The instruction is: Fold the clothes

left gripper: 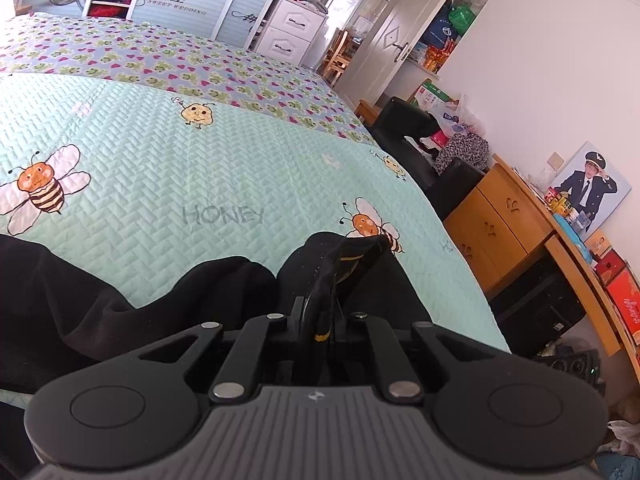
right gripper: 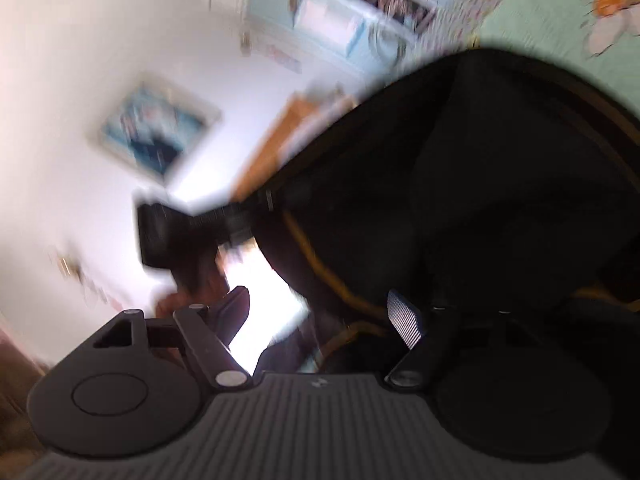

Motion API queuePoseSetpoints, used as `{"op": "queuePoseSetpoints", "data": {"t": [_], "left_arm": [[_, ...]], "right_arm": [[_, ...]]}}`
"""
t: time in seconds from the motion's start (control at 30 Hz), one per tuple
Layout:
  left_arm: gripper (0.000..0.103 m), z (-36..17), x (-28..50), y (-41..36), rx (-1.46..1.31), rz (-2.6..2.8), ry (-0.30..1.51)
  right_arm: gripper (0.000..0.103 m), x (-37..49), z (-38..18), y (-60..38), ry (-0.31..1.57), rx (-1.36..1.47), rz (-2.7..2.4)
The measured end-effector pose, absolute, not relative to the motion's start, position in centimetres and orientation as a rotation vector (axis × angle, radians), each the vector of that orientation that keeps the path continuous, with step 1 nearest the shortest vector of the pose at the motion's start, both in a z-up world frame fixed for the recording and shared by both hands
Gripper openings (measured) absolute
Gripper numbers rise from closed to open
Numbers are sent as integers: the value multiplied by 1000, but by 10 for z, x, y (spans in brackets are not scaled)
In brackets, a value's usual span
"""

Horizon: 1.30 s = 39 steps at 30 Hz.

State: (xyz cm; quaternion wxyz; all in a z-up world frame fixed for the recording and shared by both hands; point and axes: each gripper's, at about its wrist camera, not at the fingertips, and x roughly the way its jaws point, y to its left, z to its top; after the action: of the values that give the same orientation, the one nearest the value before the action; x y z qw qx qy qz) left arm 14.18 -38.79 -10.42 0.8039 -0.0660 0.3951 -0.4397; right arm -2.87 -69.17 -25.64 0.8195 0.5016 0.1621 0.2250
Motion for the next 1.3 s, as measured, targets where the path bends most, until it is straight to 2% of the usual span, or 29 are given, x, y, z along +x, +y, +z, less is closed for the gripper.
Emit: {"op": "queuePoseSetpoints", "data": {"t": [0.07, 0.13, 0.27, 0.33, 0.47, 0.5, 0.53, 0.57, 0.6, 0.7, 0.77, 0.87, 1.0, 1.2, 1.3], "left_arm": [[9, -104, 143, -384, -146, -938, 847], [9, -105, 143, -381, -153, -937, 847], [9, -108, 141, -380, -149, -940, 842], [9, -108, 142, -381, -144, -937, 836], [9, -107, 144, -382, -139, -940, 833], [9, -106, 144, -382, -132, -942, 830], [9, -106, 142, -383, -121, -945, 826], [9, -105, 141, -384, -109, -947, 821], [9, -104, 141, -385, -95, -946, 816], [9, -98, 140, -392, -60, -951, 808], [9, -92, 141, -398, -48, -967, 810], [9, -70, 134, -417, -45, -1054, 796], [9, -37, 114, -462, 39, -1154, 747], [9, -33, 102, -526, 188, -1178, 738], [9, -34, 101, -545, 204, -1175, 742]], "right_arm": [[77, -41, -257, -728, 208, 1164, 375], [82, -51, -263, -763, 183, 1166, 149], [82, -15, -270, -790, 482, 850, -113], [79, 8, -279, -790, 561, 814, -101], [55, 40, -297, -775, 660, 713, -31], [42, 49, -298, -770, 676, 689, -14], [35, 53, -301, -764, 689, 667, -8], [20, 52, -304, -756, 694, 653, -18], [13, 52, -301, -752, 690, 634, -30], [10, 43, -276, -732, 664, 457, -131], [9, 27, -241, -713, 625, 215, -306], [9, -6, -186, -698, 497, 17, -469], [9, -23, -165, -711, 509, 31, -508], [9, -28, -188, -759, 538, 178, -587], [9, -36, -210, -778, 505, 352, -511]]}}
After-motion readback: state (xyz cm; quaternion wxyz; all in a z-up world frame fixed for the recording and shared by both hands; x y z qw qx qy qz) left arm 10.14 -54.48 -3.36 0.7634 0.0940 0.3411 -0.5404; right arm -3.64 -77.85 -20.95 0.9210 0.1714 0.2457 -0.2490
